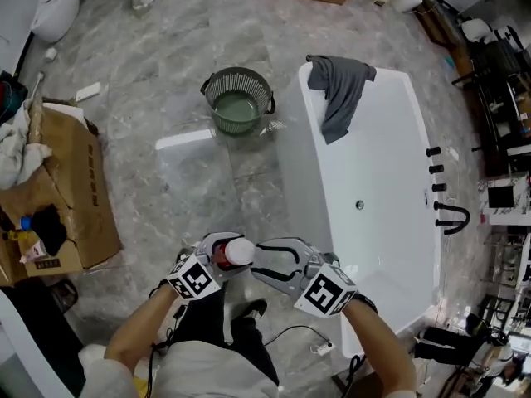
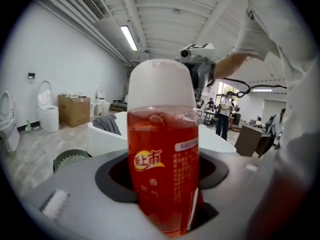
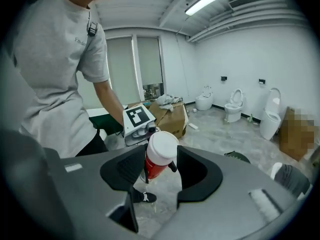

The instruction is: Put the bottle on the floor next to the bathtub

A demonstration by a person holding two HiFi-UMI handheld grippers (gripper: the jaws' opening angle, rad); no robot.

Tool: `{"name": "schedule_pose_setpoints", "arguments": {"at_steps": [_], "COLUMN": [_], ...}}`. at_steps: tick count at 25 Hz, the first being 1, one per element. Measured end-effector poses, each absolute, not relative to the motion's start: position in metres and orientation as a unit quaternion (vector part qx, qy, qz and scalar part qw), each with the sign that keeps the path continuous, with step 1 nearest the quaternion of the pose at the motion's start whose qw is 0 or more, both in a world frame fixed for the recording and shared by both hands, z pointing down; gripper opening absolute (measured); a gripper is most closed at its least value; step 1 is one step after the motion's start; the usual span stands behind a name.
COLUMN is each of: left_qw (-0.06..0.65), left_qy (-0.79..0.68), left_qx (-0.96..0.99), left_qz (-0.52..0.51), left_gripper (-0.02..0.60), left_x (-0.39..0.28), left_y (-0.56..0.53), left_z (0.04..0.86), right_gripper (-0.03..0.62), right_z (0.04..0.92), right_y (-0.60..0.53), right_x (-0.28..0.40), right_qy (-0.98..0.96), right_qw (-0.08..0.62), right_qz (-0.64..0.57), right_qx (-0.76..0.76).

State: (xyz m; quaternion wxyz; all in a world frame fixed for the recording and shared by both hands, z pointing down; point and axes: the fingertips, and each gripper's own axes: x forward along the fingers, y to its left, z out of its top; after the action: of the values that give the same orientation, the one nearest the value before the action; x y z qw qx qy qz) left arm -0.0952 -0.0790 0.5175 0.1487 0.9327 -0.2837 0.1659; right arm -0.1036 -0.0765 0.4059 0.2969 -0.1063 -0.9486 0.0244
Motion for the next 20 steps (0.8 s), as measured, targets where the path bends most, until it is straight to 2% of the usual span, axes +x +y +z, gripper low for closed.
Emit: {"name": "schedule_pose_setpoints", "arguments": {"at_steps": [4, 7, 11, 20], "left_qw": [0.139, 0.12, 0.086, 0.07], "left_qy": [-0.211, -0.146, -0.065, 0.047], "left_qx": [0.948, 0.957, 0.962, 0.958], "left_qz": [0.192, 0.218, 0.251, 0.276], "left_gripper": [0.336, 0.336, 0.336, 0.336], "left_x": [-0.086, -0.074, -0.056, -0.016], "left_y": [-0.082, -0.077, -0.067, -0.061], "left_z": [0.542, 0.558, 0.578, 0.617], "right_gripper": [0.244, 0.277, 0.278, 0.278], "right_z": [0.442, 0.46, 0.49, 0.555], "right_y": [-0.085, -0.085, -0.075, -0.073], "right_x": [-0.104, -0.104, -0.098, -0.066], "right_qy": [-0.949, -0.947, -0.94, -0.914], "right_qw": [0.3, 0.304, 0.328, 0.398], "right_qz": [0.067, 0.08, 0.077, 0.053], "right_qx": [-0.074, -0.061, -0.063, -0.065]}}
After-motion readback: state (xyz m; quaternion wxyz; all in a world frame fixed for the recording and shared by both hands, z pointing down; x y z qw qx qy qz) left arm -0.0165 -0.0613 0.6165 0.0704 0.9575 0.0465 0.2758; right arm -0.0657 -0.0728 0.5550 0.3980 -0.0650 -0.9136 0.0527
